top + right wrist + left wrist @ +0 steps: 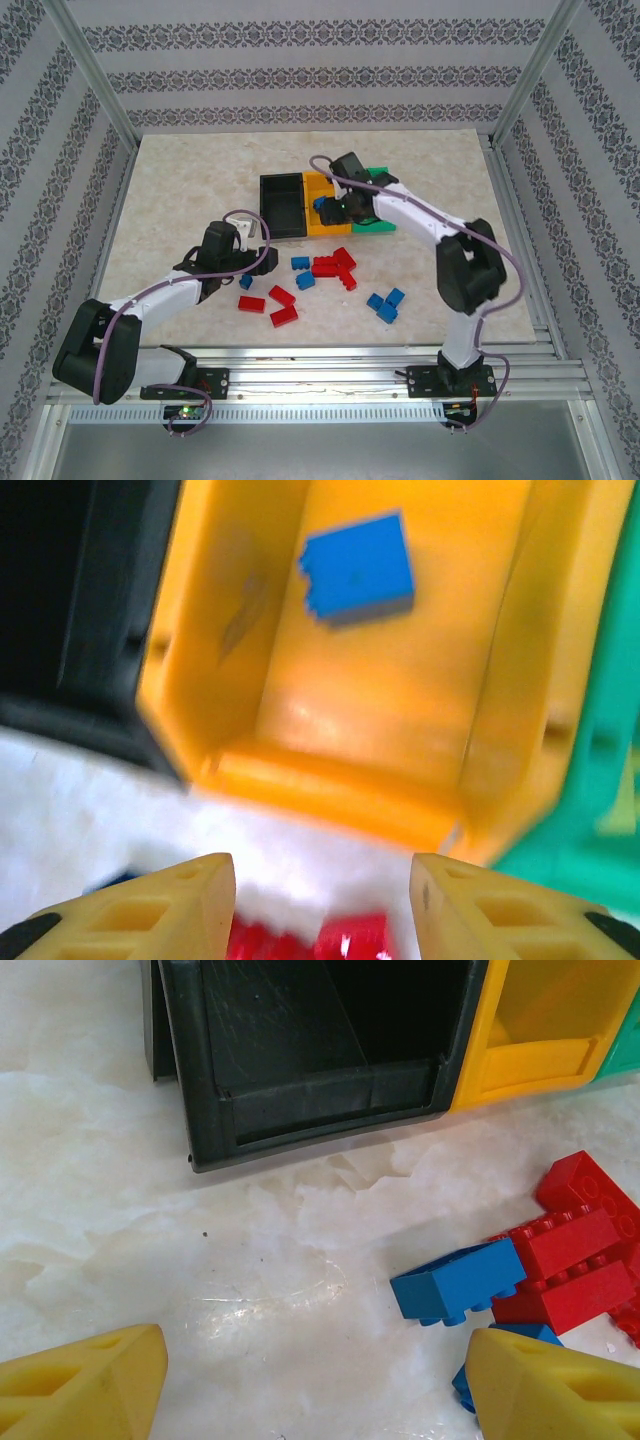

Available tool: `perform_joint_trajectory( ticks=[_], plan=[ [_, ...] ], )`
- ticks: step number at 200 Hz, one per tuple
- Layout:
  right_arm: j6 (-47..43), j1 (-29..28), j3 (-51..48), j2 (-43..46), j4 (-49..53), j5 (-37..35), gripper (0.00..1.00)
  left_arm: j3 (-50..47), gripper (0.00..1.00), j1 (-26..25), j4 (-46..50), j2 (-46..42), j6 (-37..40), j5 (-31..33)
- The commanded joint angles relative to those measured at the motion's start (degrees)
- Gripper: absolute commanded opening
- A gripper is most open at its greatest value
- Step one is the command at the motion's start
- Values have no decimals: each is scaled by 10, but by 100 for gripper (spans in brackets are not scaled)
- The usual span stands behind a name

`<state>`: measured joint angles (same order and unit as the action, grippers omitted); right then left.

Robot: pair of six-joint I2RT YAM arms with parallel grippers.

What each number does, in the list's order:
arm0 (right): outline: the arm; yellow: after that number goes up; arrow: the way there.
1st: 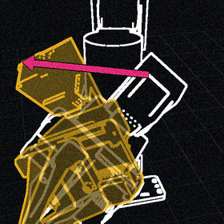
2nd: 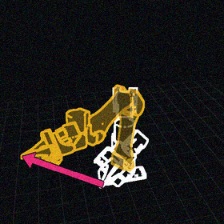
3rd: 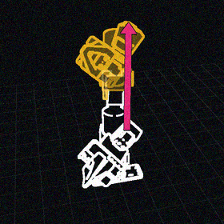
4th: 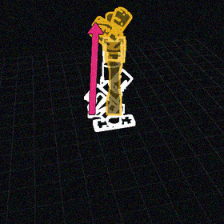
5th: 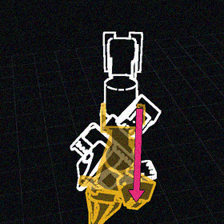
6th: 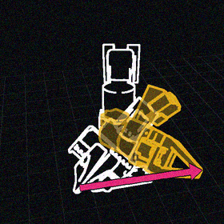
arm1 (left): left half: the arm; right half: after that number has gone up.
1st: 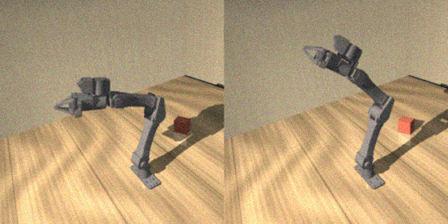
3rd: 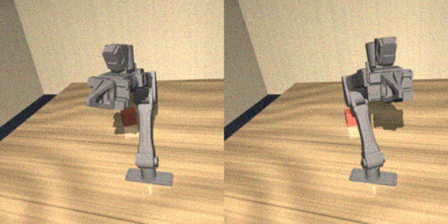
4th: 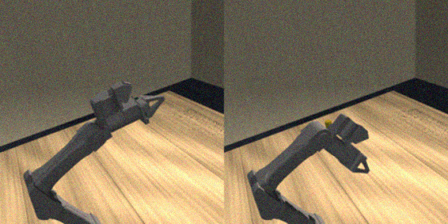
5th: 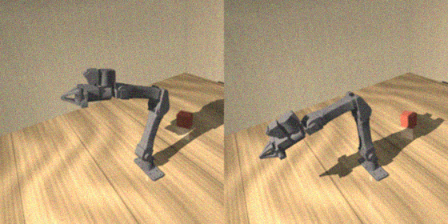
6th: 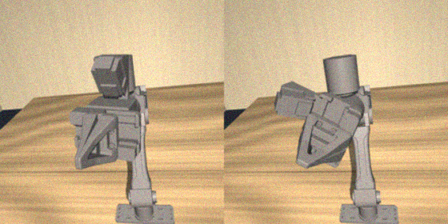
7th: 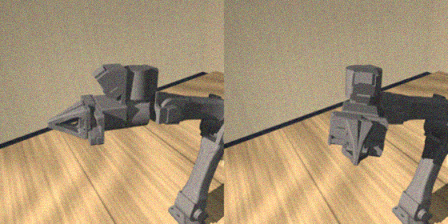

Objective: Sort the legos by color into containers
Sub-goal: Place the lego in the container, then pick up the lego from the bottom-right of the table.

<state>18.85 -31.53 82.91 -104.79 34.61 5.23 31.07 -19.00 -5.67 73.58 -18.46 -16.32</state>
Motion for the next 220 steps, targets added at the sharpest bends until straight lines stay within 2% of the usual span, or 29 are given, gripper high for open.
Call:
perform_joint_trajectory(
  ticks=[1, 55, 98, 106, 117, 172, 220],
  plan=[
    [-2, -14, -97, 92, -2, -17, 50, 0, 79, 7, -20, -5, 0, -11],
    [78, -38, -364, 301, 13, -23, 50, 0, 79, 7, -22, 0, -3, -10],
    [168, -34, -478, 448, 48, -68, 56, 4, 79, 7, -26, 9, -7, -22],
    [184, -31, -482, 454, 50, -74, 61, 4, 79, 6, -26, 9, -9, -25],
    [201, -26, -487, 455, 54, -95, 63, 4, 79, 6, -28, 9, -10, -27],
    [211, 23, -524, 433, -27, -80, 63, 3, 79, 7, -31, 16, -12, -30],
    [203, 26, -511, 375, -66, -56, 63, 4, 79, 6, -30, 20, -12, -30]
  ],
)
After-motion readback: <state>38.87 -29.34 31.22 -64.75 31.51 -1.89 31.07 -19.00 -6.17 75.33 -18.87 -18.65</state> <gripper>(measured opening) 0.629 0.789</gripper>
